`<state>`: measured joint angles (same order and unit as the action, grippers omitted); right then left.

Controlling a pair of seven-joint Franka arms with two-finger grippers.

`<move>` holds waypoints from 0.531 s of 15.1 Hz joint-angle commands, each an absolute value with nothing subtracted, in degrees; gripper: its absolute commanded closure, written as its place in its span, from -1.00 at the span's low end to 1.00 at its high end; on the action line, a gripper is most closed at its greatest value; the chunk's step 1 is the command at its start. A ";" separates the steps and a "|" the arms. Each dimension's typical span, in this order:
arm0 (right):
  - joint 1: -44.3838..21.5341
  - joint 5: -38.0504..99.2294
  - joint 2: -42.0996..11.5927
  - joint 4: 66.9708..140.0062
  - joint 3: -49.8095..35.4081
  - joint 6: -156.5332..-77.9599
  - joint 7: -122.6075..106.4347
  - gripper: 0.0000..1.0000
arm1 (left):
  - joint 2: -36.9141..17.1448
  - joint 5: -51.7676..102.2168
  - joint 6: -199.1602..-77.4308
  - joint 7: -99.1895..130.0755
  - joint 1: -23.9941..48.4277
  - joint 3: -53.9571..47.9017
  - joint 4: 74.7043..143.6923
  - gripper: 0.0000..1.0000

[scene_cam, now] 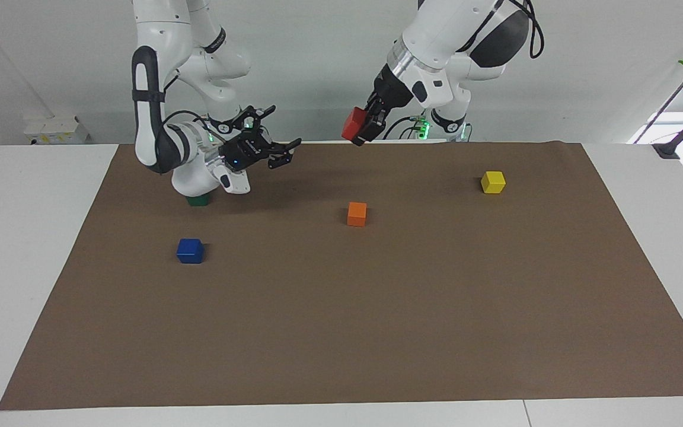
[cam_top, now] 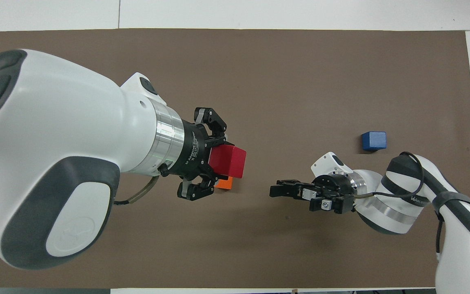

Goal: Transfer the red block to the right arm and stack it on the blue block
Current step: 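Lift the red block with the left gripper while the right gripper approaches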

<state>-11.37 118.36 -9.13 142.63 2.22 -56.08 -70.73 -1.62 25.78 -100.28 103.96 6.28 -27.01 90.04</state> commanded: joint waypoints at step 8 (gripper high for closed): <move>-24.60 136.92 -24.33 134.93 1.76 -40.79 -73.73 -1.00 | 2.81 27.33 -103.27 104.24 6.85 -26.81 95.98 1.00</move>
